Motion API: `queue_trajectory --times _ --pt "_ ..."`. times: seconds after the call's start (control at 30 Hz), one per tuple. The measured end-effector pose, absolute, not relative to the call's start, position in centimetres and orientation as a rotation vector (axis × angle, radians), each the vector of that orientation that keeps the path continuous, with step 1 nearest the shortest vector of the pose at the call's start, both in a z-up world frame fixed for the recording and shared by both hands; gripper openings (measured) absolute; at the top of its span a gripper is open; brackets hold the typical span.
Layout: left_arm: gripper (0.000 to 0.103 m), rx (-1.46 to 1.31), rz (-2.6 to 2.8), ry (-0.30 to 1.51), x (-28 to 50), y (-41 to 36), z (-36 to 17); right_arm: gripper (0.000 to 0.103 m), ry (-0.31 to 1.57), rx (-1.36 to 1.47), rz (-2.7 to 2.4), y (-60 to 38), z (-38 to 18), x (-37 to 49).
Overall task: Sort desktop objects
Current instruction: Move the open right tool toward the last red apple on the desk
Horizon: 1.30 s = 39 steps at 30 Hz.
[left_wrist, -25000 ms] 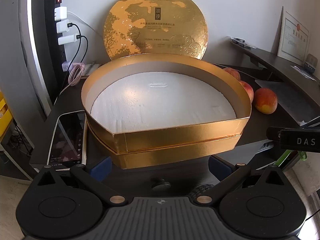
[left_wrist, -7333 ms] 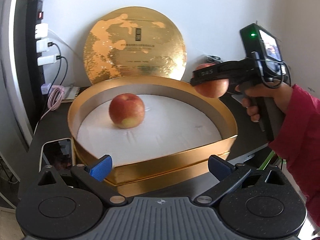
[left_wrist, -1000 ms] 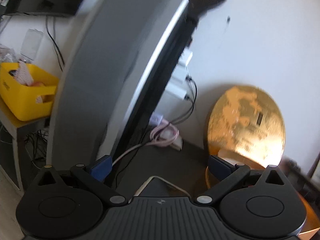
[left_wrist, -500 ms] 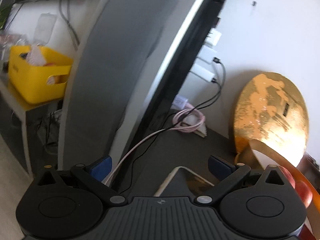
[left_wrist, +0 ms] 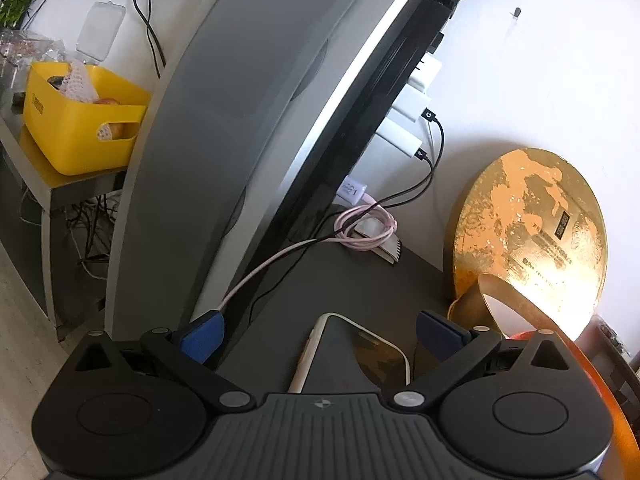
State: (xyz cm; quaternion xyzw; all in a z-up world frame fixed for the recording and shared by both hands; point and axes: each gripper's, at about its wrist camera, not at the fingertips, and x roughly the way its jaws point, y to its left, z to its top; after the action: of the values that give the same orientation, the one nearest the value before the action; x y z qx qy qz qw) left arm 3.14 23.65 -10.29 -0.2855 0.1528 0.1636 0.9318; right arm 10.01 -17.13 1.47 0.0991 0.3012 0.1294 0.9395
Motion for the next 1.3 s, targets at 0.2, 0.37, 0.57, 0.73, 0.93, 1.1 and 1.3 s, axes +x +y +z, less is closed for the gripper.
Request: queue_trajectory --times 0.2,0.37,0.57,0.73,0.93,1.1,1.3 --pt "0.102 -0.473 0.353 0.387 2.2 21.6 -6.5 0.103 0.602 0.207 0.252 -18.3 1.8 9.3" --pt "0.102 -0.375 0.188 0.455 1.0 16.4 -2.8 0.103 0.602 0.198 0.253 -19.2 1.7 8.7" --pt "0.102 -0.194 -0.022 0.553 0.6 8.0 -0.6 0.103 0.621 0.146 0.244 -20.8 0.9 8.1" --pt "0.102 -0.097 -0.203 0.573 1.2 2.5 0.6 0.103 0.637 0.142 0.222 -23.0 0.2 8.1" --pt "0.102 -0.044 -0.29 0.58 2.7 -1.4 1.3 0.103 0.638 0.161 0.181 -25.8 -0.1 8.8" --pt "0.102 -0.019 -0.314 0.59 4.0 -2.8 1.7 0.103 0.629 0.188 0.146 -27.7 -0.4 10.1" --pt "0.102 -0.01 -0.287 0.606 5.8 -3.3 2.0 0.103 0.651 0.184 0.125 -28.3 -1.2 12.8"
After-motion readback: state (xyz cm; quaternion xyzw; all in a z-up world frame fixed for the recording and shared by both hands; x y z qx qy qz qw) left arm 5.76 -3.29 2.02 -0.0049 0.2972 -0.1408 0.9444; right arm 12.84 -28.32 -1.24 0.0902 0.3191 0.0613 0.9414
